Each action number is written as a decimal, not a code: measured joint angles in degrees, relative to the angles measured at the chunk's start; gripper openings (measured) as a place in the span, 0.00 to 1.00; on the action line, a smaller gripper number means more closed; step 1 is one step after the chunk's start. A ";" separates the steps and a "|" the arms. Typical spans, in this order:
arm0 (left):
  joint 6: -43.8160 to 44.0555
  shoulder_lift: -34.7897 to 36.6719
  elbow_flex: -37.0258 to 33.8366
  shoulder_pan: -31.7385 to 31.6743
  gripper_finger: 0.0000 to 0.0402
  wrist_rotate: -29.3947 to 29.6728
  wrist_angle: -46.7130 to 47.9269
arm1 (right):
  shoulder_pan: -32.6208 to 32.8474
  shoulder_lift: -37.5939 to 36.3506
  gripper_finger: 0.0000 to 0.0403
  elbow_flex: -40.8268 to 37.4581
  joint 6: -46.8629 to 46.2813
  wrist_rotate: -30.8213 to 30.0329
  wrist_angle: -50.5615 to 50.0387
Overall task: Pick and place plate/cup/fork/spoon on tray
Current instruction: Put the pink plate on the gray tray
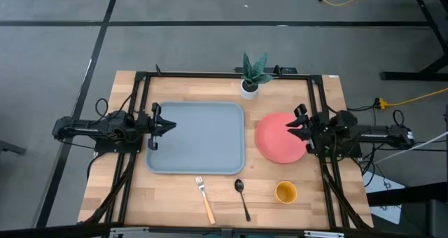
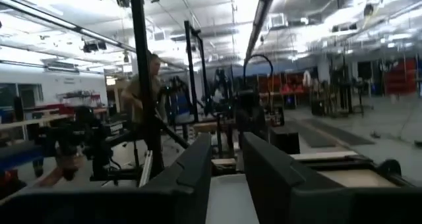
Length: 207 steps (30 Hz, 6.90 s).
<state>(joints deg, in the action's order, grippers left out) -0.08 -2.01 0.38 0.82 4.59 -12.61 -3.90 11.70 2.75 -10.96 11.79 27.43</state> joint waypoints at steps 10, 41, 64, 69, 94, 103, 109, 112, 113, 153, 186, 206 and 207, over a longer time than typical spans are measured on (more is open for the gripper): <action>0.11 -2.58 0.00 0.00 0.07 0.23 0.04 | 0.03 11.80 0.23 23.35 15.72 -18.03 -22.57; -0.48 -2.92 0.02 0.00 0.07 0.47 -1.70 | -43.16 43.32 0.23 35.71 10.65 -28.08 -43.49; 0.00 -2.92 0.02 0.02 0.07 0.47 -1.59 | -52.09 49.88 0.23 32.14 19.51 0.66 -60.31; -0.02 -2.92 0.02 0.00 0.07 0.47 -1.59 | -52.09 53.22 0.23 29.28 17.18 -0.21 -57.74; -0.04 -2.92 0.02 0.00 0.07 0.47 -1.56 | -51.60 63.36 0.23 30.60 21.02 5.75 -60.10; -0.07 -2.92 0.02 0.02 0.07 0.47 -1.30 | -50.00 63.37 0.23 30.60 23.70 5.95 -60.34; -0.07 -2.92 0.02 0.00 0.07 0.47 -1.04 | -49.02 63.37 0.23 30.60 26.51 5.93 -61.22; -0.07 -2.92 0.02 0.01 0.07 0.47 -1.04 | -47.95 63.37 0.23 30.60 26.55 6.24 -61.24; -0.07 -2.92 0.02 0.02 0.07 0.47 -1.04 | -47.58 63.43 0.23 30.60 26.61 6.33 -61.19; -0.07 -2.92 0.02 0.02 0.07 0.47 -0.67 | -44.85 70.73 0.17 35.08 26.60 7.81 -67.20; -0.48 -2.92 0.02 0.00 0.07 0.47 -0.27 | -44.89 70.63 0.00 59.07 21.09 6.49 -95.05; -0.46 -2.92 0.04 0.00 0.07 0.47 0.16 | -44.65 70.63 0.00 69.66 20.21 21.04 -100.95; -0.46 -2.92 0.02 0.01 0.07 0.47 0.16 | -44.22 70.63 0.00 69.66 19.91 22.80 -100.15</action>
<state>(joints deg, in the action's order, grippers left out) -0.54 -4.93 0.40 0.83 5.06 -12.45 -48.12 82.32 72.40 8.95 34.59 -72.72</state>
